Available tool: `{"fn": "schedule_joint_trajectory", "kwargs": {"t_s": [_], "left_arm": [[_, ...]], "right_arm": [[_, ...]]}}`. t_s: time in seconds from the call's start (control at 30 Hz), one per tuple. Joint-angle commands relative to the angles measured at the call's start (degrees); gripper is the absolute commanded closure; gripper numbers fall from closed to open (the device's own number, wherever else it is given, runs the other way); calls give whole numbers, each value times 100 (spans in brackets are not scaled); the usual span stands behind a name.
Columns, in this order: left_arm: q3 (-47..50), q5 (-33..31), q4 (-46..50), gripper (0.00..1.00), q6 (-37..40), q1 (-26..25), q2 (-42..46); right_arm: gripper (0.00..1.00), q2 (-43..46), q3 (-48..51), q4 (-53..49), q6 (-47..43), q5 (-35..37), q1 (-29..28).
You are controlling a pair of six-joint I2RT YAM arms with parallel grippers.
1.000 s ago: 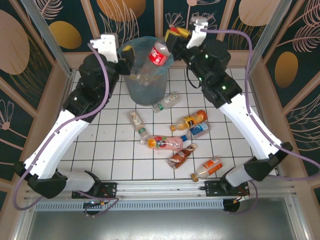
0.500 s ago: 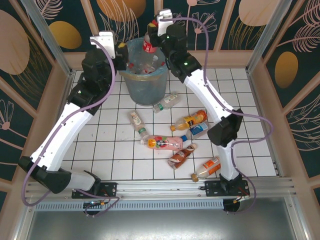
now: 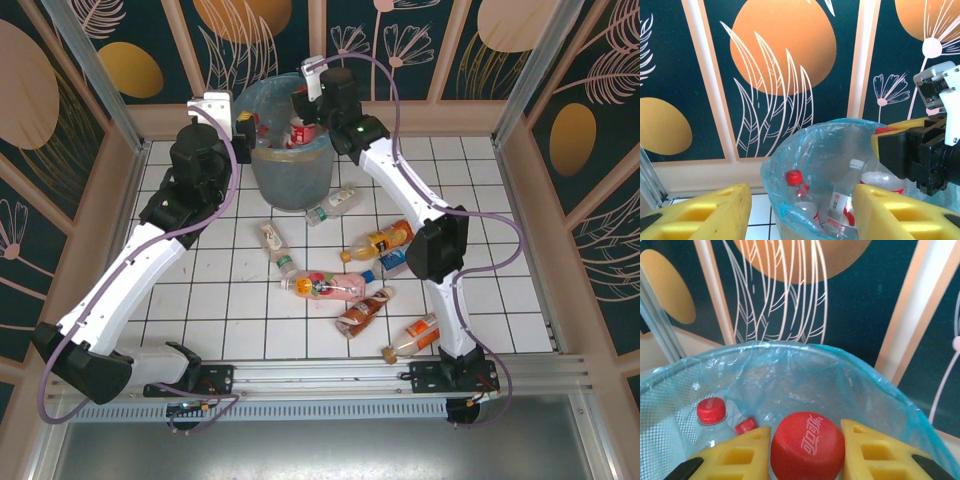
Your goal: Put the plastic bottles in the bin
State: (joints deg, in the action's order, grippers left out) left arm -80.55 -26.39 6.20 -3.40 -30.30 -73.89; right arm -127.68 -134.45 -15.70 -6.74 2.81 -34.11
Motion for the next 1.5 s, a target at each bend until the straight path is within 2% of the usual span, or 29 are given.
{"fn": "schedule_joint_trajectory", "kwargs": {"t_s": [0.0,0.17,0.4,0.6,0.7,0.77,0.87,1.0,1.2,1.37,1.43,1.47], "left_arm": [[133,18,-258,43,55,25,116],[205,27,-303,43,55,33,139],[256,36,-346,43,82,48,173],[302,35,-374,43,103,55,204],[295,44,-376,43,99,60,218],[298,61,-382,43,89,78,222],[308,88,-382,43,75,99,226],[308,89,-378,41,67,102,248],[317,103,-382,41,62,114,261],[341,82,-399,41,76,120,279],[347,77,-400,41,76,124,270],[352,80,-400,41,79,127,278]], "right_arm": [[100,-241,395,-51,91,-519,15],[100,-188,1148,586,364,-910,78],[100,241,2426,1534,374,-1015,106],[100,634,3383,2267,275,-1595,198],[86,819,3553,2539,576,-1839,242],[82,870,3405,2478,639,-1845,247],[60,819,2854,2125,551,-1852,247],[51,606,1928,1430,507,-2091,247],[48,456,1456,1222,488,-2214,225],[58,138,908,920,670,-2109,235],[54,6,593,678,758,-2065,231],[49,-48,439,562,802,-2058,227]]}}
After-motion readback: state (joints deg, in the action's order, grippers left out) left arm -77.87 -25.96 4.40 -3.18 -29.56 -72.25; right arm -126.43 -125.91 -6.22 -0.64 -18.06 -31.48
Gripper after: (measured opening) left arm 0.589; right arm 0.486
